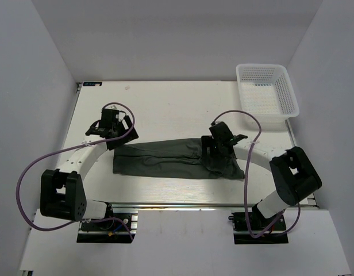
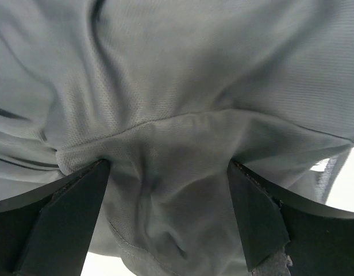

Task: Fold and stack the t-shirts
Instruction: Rotate the tshirt 90 degrees

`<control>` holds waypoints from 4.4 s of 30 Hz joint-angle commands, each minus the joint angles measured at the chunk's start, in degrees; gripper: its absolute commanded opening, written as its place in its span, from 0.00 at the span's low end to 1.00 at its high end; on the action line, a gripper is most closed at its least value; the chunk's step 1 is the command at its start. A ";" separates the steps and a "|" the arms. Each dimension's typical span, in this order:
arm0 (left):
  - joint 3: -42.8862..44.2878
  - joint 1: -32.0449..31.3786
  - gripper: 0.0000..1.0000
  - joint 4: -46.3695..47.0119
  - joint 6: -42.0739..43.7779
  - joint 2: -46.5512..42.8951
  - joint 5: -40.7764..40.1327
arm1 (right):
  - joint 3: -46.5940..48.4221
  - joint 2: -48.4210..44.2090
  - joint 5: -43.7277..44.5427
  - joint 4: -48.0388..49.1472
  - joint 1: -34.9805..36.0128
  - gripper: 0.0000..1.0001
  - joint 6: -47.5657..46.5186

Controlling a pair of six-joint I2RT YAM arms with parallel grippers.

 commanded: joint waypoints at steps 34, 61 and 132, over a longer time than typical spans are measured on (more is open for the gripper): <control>-25.01 -19.34 1.00 -0.28 -2.09 -1.27 25.99 | 36.85 35.43 -9.67 -1.47 -6.21 0.90 -18.42; -2.58 -29.81 1.00 -9.26 -0.58 -16.21 -6.60 | 31.33 22.18 -11.86 -12.80 -6.39 0.90 4.60; -4.61 -29.81 0.00 23.96 7.05 12.71 10.35 | -2.68 -20.80 -17.30 -4.55 -14.48 0.90 -2.96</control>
